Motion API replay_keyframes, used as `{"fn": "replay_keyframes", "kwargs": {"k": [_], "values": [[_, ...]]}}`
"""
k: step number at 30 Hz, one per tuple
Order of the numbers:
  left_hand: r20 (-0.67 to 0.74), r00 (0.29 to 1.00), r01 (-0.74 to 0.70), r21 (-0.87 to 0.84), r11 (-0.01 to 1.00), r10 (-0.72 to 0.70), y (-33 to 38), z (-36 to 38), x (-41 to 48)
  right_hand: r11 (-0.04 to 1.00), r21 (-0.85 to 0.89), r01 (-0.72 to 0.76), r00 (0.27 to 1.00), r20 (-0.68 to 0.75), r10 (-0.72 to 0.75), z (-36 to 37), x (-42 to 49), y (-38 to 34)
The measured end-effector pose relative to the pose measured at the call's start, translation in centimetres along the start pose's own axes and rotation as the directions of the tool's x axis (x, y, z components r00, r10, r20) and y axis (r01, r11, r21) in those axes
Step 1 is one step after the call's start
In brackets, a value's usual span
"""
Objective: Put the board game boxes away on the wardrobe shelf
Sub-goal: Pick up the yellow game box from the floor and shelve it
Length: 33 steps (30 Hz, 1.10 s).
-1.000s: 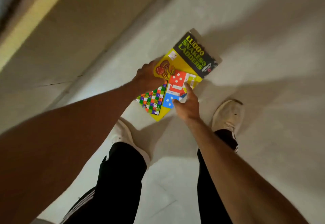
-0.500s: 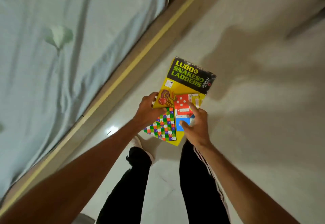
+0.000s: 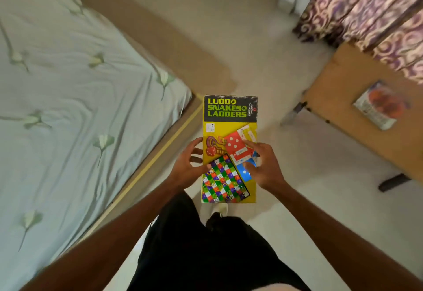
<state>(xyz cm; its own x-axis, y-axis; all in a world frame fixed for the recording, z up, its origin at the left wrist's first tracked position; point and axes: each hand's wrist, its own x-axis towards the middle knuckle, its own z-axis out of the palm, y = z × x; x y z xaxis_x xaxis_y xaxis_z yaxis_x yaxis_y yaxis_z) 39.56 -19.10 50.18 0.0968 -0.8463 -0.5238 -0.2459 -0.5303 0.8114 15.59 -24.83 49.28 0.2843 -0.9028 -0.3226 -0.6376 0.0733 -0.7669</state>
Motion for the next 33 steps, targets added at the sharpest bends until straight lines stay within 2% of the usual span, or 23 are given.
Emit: {"fn": "replay_keyframes", "kwargs": {"k": [4,8,12,18,23,29,33], "values": [[-0.082,0.983,-0.154,0.125,0.98,0.165,4.8,0.1,5.1,0.999,0.0,0.038,0.998,-0.048,-0.038,-3.9,6.2,-2.0],[-0.109,0.96,-0.233,0.194,0.953,0.257,9.3,-1.2,12.2,0.996,-0.018,0.093,0.994,-0.062,-0.094,-6.4,14.7,-3.7],[-0.149,0.961,-0.189,0.251,0.949,0.231,14.0,-3.2,21.9,0.992,-0.058,0.116,0.993,-0.031,-0.118,-10.1,25.2,-5.6],[-0.12,0.944,-0.263,0.286,0.921,0.307,23.5,-5.9,33.2,0.973,-0.159,0.17,0.985,-0.007,-0.173,-16.0,38.5,-8.6],[-0.147,0.944,-0.235,0.32,0.918,0.294,28.5,-9.5,43.4,0.961,-0.192,0.197,0.98,0.015,-0.198,-19.7,50.4,-11.9],[-0.247,0.925,-0.208,0.303,0.93,0.288,34.1,-15.5,55.6,0.95,-0.188,0.251,0.968,0.072,-0.241,-21.4,66.4,-16.0],[-0.337,0.909,-0.155,0.27,0.95,0.244,38.9,-20.5,63.6,0.941,-0.169,0.293,0.949,0.169,-0.266,-22.5,77.8,-20.4]]}}
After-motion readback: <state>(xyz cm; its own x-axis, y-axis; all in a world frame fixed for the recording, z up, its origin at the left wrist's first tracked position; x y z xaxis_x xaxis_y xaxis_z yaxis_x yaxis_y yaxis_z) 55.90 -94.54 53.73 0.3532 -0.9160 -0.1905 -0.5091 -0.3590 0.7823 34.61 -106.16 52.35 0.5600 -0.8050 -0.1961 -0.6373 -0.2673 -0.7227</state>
